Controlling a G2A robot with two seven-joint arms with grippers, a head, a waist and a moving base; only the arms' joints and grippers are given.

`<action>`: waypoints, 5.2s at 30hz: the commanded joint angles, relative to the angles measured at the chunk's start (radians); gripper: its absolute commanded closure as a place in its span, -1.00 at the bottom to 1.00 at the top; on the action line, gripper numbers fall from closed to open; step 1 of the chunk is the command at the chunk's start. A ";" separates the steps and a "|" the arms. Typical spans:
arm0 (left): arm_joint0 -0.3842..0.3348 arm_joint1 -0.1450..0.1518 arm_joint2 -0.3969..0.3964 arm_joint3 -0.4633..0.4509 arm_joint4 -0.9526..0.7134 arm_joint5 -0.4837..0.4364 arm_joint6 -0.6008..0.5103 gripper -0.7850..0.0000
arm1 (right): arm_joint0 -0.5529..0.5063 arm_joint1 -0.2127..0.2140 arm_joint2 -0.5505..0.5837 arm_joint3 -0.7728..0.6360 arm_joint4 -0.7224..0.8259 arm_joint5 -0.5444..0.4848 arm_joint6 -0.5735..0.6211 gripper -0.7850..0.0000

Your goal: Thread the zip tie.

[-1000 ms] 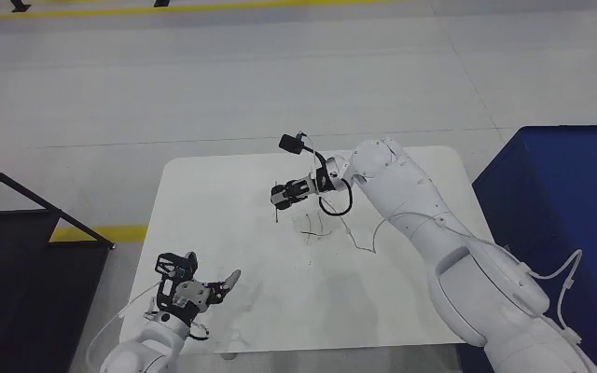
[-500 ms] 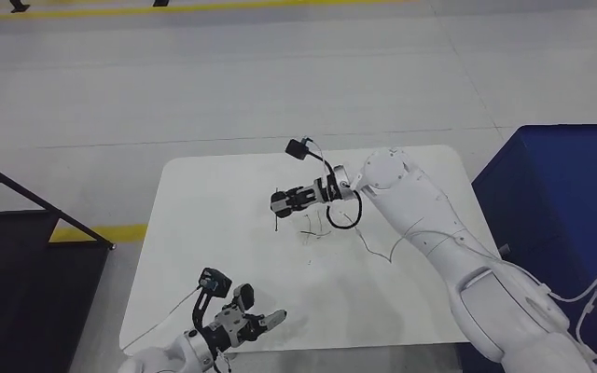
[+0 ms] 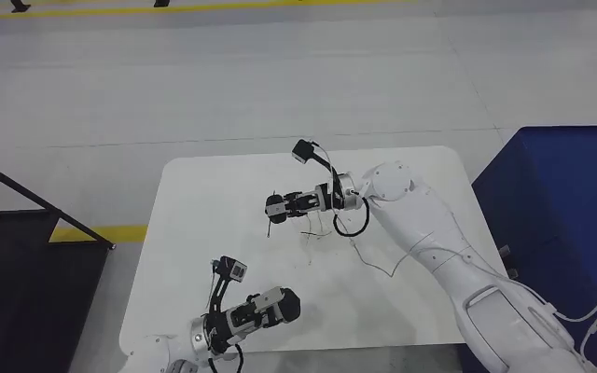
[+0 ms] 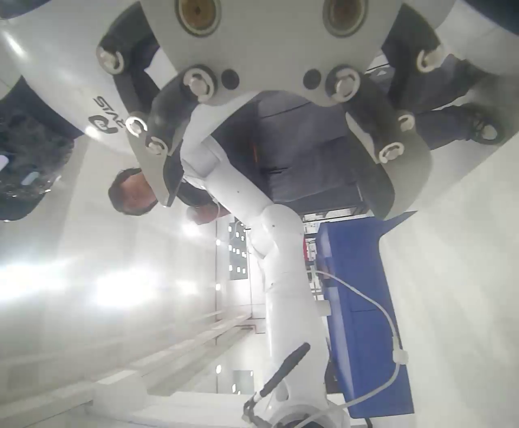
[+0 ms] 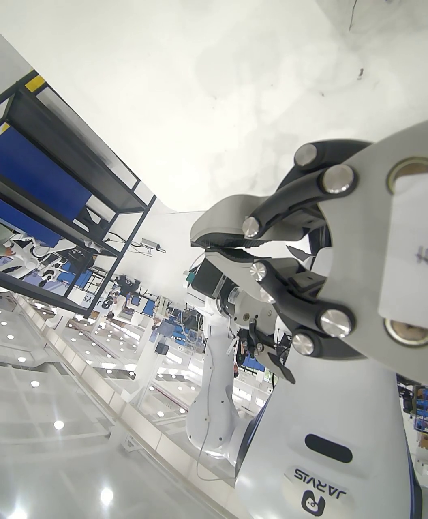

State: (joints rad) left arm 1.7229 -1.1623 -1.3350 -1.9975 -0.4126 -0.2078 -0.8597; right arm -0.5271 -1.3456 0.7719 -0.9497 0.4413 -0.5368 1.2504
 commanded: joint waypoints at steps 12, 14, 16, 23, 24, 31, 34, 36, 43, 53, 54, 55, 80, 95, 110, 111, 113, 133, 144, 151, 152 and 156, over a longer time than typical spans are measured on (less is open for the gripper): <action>-0.083 -0.054 0.124 0.122 -0.028 -0.268 0.509 -0.64 | -0.093 0.025 0.066 -0.112 0.046 -0.005 0.018 1.00; -0.092 -0.058 0.136 0.136 -0.007 -0.274 0.526 -0.57 | -0.104 0.029 0.078 -0.123 0.042 -0.006 0.012 1.00; -0.095 -0.060 0.141 0.145 0.018 -0.295 0.535 -0.37 | -0.113 0.033 0.087 -0.134 0.035 -0.004 0.009 1.00; -0.092 -0.066 0.154 0.152 0.058 -0.345 0.564 0.15 | -0.140 0.044 0.113 -0.166 0.016 0.010 0.003 1.00; -0.092 -0.066 0.155 0.153 0.061 -0.345 0.566 0.16 | -0.143 0.046 0.116 -0.171 0.012 0.012 0.003 1.00; -0.100 -0.072 0.162 0.160 0.098 -0.326 0.603 0.28 | -0.163 0.055 0.137 -0.203 0.007 0.020 0.012 1.00; -0.102 -0.074 0.169 0.161 0.108 -0.324 0.611 0.48 | -0.170 0.058 0.146 -0.212 0.007 0.023 0.016 1.00; -0.103 -0.075 0.172 0.162 0.115 -0.323 0.617 0.55 | -0.174 0.061 0.151 -0.217 0.005 0.025 0.018 1.00; -0.104 -0.079 0.181 0.165 0.127 -0.321 0.624 1.00 | -0.185 0.067 0.166 -0.232 0.002 0.029 0.023 1.00; -0.102 -0.083 0.191 0.161 0.040 -0.298 0.601 1.00 | -0.189 0.069 0.168 -0.235 0.007 0.039 0.028 -1.00; -0.102 -0.083 0.191 0.161 0.040 -0.298 0.601 1.00 | -0.189 0.069 0.168 -0.235 0.007 0.039 0.028 -1.00; -0.102 -0.083 0.191 0.161 0.040 -0.298 0.601 1.00 | -0.189 0.069 0.168 -0.235 0.007 0.039 0.028 -1.00; -0.080 -0.120 -0.033 0.033 1.732 -0.364 1.520 1.00 | -0.221 0.117 0.294 -0.285 0.332 0.692 0.262 -1.00; -0.073 -0.104 0.000 0.126 2.545 0.191 1.862 1.00 | -0.236 0.148 0.321 -0.315 0.342 0.884 0.193 -1.00; -0.037 -0.089 -0.010 0.059 2.875 0.279 1.597 1.00 | -0.283 0.168 0.275 -0.419 0.213 0.891 0.206 -1.00; -0.034 -0.088 -0.014 0.057 2.889 0.275 1.586 1.00 | -0.285 0.169 0.277 -0.422 0.210 0.892 0.201 -0.69; -0.029 -0.085 -0.013 0.051 2.922 0.274 1.564 1.00 | -0.289 0.171 0.272 -0.429 0.201 0.896 0.198 -0.14; -0.036 -0.071 0.038 0.048 2.931 0.275 1.531 1.00 | -0.267 0.177 0.195 -0.437 0.112 0.887 0.179 0.35; -0.043 -0.063 0.037 0.059 2.927 0.278 1.512 1.00 | -0.262 0.182 0.185 -0.436 0.117 0.883 0.189 0.85; -0.047 -0.058 0.041 0.061 2.919 0.278 1.509 1.00 | -0.256 0.185 0.178 -0.434 0.120 0.884 0.190 1.00; -0.047 -0.057 0.041 0.059 2.917 0.279 1.510 1.00 | -0.254 0.185 0.177 -0.433 0.121 0.883 0.189 1.00; -0.047 -0.054 0.042 0.058 2.912 0.281 1.510 1.00 | -0.247 0.185 0.170 -0.425 0.123 0.883 0.188 1.00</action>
State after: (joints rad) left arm 1.6759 -1.2172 -1.2928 -1.9393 2.4998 0.0726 0.6508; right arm -0.7761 -1.1604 0.9435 -1.3767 0.5632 0.3472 1.4381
